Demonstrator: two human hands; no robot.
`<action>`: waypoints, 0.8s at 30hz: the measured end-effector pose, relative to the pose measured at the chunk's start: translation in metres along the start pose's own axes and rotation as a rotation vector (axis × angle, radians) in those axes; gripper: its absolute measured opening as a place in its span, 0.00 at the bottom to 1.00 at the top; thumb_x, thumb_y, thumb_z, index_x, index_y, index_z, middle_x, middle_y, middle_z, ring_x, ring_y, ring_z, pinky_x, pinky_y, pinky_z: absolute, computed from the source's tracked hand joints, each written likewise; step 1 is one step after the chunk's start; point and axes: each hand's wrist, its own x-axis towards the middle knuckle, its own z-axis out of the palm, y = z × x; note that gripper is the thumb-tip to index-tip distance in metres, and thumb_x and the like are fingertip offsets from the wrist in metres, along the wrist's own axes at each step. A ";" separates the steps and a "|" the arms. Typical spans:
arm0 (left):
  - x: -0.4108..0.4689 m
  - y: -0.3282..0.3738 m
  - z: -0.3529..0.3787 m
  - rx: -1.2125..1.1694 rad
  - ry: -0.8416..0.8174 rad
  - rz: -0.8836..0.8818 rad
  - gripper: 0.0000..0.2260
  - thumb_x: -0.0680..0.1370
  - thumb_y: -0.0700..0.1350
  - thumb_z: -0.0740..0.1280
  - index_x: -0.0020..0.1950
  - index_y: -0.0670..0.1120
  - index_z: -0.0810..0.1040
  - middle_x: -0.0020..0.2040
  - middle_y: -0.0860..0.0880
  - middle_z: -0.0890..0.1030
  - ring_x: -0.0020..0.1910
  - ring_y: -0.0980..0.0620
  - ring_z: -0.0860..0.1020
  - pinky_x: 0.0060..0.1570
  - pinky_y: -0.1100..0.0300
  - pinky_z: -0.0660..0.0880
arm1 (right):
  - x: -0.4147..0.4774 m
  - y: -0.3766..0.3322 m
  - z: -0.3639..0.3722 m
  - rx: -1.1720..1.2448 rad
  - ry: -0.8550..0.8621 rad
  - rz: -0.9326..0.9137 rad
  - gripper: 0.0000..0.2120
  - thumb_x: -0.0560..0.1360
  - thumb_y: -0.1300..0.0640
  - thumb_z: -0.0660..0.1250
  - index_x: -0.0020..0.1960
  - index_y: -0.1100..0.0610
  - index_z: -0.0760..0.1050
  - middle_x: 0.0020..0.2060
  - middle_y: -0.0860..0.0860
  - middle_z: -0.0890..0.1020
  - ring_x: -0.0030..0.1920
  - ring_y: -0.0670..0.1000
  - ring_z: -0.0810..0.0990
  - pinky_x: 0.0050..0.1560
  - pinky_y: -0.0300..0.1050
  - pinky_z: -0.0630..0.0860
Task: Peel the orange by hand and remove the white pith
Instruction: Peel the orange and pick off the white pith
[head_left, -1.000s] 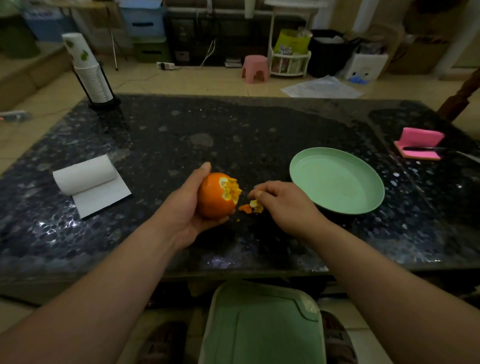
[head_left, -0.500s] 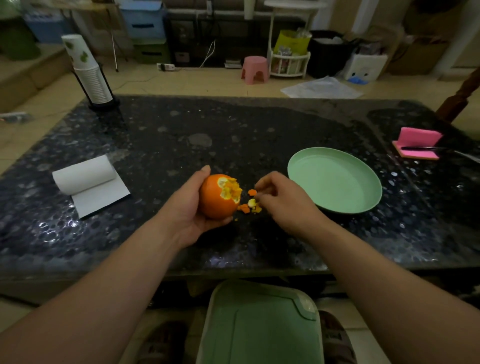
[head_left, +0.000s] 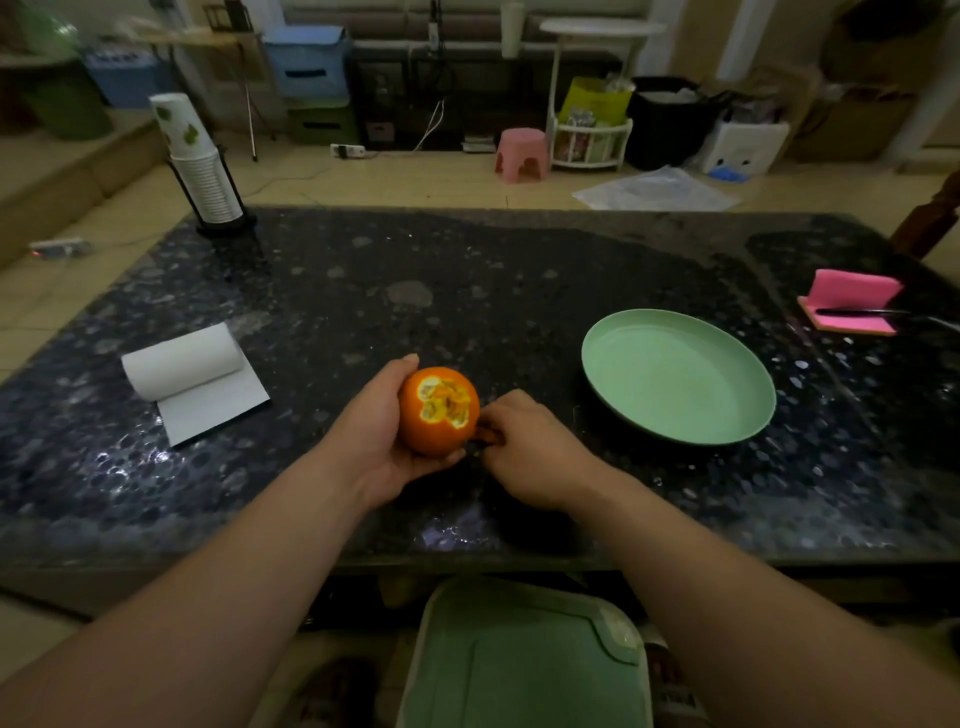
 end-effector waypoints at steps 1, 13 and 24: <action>-0.001 0.001 -0.001 -0.001 0.000 0.005 0.19 0.82 0.61 0.66 0.57 0.46 0.81 0.42 0.43 0.88 0.40 0.43 0.86 0.33 0.51 0.82 | -0.001 -0.002 0.002 0.040 -0.010 -0.022 0.14 0.78 0.57 0.65 0.61 0.51 0.81 0.61 0.54 0.75 0.64 0.59 0.78 0.66 0.50 0.75; -0.049 0.003 0.006 0.050 -0.110 0.115 0.22 0.83 0.63 0.64 0.60 0.46 0.83 0.50 0.41 0.88 0.44 0.45 0.87 0.43 0.49 0.83 | -0.050 -0.025 -0.046 0.736 0.142 -0.112 0.14 0.80 0.43 0.71 0.62 0.48 0.82 0.49 0.48 0.87 0.46 0.47 0.88 0.48 0.54 0.87; -0.068 0.017 0.014 0.238 -0.070 0.294 0.19 0.79 0.61 0.71 0.62 0.49 0.80 0.59 0.41 0.86 0.56 0.39 0.86 0.57 0.37 0.82 | -0.060 -0.026 -0.049 0.862 0.112 -0.124 0.12 0.83 0.56 0.70 0.65 0.50 0.82 0.48 0.51 0.89 0.49 0.53 0.89 0.57 0.60 0.85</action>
